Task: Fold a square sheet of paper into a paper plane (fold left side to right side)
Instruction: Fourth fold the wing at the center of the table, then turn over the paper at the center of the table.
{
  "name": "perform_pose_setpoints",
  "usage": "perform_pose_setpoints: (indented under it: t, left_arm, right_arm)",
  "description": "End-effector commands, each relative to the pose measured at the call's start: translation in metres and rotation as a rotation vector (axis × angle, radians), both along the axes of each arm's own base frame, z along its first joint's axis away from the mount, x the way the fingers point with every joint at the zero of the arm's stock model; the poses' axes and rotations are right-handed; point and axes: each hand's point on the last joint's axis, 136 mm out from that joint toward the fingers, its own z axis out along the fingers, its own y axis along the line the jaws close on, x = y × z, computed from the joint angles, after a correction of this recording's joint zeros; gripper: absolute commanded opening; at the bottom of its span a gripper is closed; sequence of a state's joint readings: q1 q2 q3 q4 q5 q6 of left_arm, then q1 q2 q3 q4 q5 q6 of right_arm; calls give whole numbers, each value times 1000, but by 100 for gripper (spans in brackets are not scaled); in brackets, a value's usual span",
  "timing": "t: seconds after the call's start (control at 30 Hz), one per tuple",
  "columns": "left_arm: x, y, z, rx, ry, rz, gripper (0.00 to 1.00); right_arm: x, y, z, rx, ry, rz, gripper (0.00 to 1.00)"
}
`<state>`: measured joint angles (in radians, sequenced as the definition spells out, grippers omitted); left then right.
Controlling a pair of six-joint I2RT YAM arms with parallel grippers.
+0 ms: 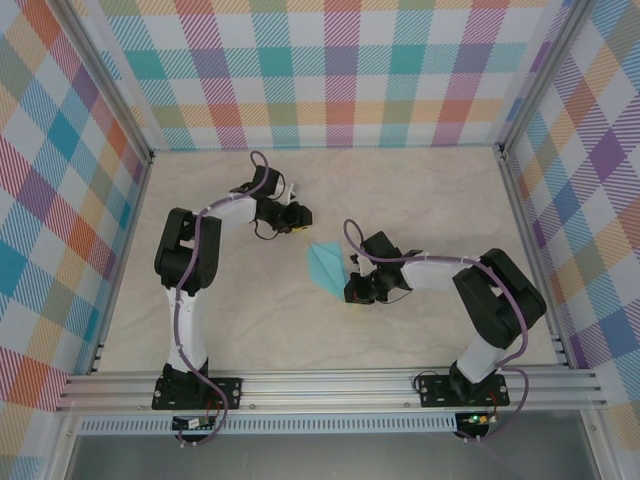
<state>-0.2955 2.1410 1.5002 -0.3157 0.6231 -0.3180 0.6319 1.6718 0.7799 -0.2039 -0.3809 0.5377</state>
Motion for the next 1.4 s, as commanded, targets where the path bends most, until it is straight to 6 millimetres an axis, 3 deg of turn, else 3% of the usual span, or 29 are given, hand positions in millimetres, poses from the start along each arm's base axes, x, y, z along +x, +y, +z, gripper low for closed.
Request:
perform_pose_setpoints:
  t: [0.0, 0.13, 0.23, 0.33, 0.47, 0.67, 0.9, 1.03, 1.17, 1.37]
  left_arm:
    - [-2, 14, 47, -38, -64, 18, 34]
    - [-27, 23, 61, -71, -81, 82, 42]
    - [-54, 22, 59, -103, -64, 126, 46]
    - [-84, 8, 49, -125, -26, 114, 46]
    - [-107, -16, 32, -135, 26, 83, 47]
    - [-106, -37, 9, -123, 71, 68, 43]
    - [-99, -45, -9, -108, 104, 61, 42]
    - [-92, -56, -8, -151, 110, 51, 41]
    - [-89, -63, -7, -159, 106, 37, 32]
    - [-80, -72, 13, -201, 65, 20, 16]
  right_arm:
    - [-20, -18, -2, -70, 59, -1, 14]
    - [-1, -15, 38, -4, -72, -29, 35]
    - [12, -30, 64, -2, -171, -75, 52]
    - [25, -51, 82, 0, -255, -127, 63]
    - [36, -61, 93, 41, -304, -165, 69]
    - [30, -56, 91, 88, -281, -172, 69]
    - [21, -62, 92, 80, -286, -176, 69]
    - [18, -62, 90, 83, -277, -165, 69]
    - [15, -61, 88, 99, -274, -169, 69]
    - [15, -57, 95, 240, -244, -200, 81]
